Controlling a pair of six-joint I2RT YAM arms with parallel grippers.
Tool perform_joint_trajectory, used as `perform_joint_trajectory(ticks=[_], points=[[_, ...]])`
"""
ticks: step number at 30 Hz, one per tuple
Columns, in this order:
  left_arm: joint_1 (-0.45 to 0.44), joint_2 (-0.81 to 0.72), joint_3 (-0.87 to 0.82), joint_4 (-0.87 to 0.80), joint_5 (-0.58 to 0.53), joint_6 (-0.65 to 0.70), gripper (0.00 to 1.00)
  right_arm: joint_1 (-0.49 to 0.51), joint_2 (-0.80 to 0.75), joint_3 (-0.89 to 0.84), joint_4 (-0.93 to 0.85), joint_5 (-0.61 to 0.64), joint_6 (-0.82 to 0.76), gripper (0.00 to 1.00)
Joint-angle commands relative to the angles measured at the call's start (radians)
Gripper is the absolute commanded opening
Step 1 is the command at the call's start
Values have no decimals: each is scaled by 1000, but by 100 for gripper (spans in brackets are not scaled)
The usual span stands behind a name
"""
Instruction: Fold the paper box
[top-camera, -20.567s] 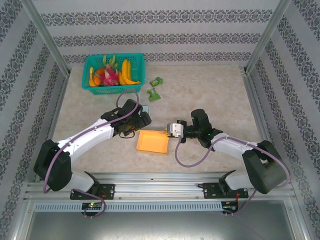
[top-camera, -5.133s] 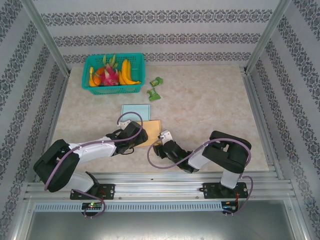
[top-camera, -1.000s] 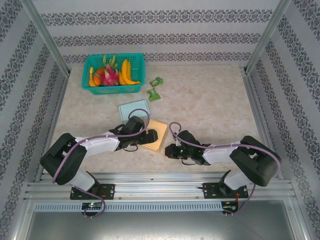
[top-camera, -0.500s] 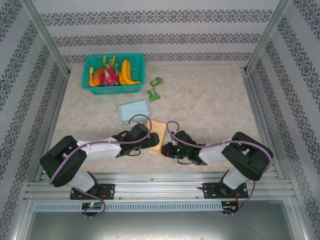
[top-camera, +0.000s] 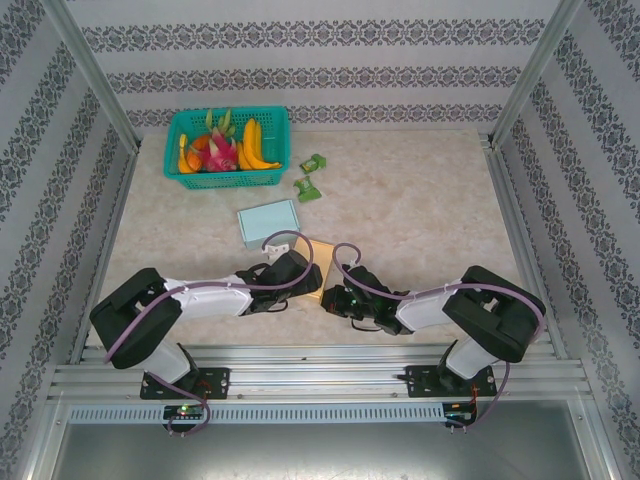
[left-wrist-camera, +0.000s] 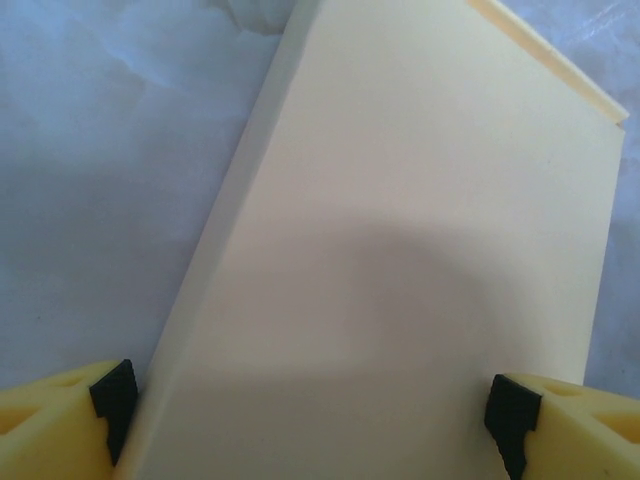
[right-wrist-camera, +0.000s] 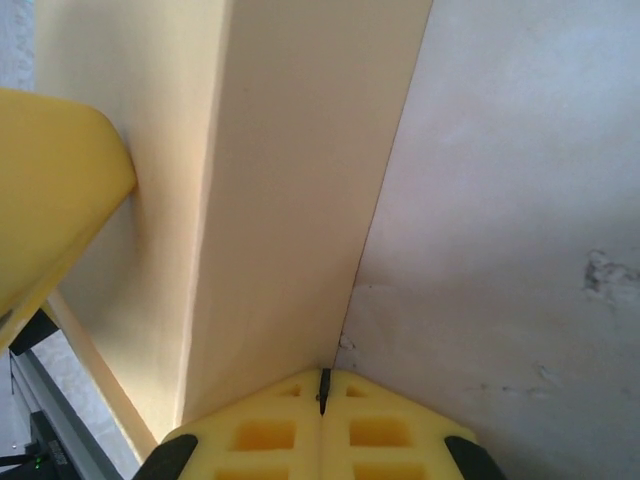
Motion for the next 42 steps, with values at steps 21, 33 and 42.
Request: perform_joint_trajectory(ticks=[21, 33, 42], points=[[190, 14, 183, -72, 158, 249, 98, -394, -216, 168, -431, -169, -419, 0], [209, 202, 317, -90, 198, 273, 97, -368, -93, 182, -306, -19, -483, 0], [159, 324, 472, -2, 443, 260, 95, -392, -544, -4, -411, 283, -514, 15]])
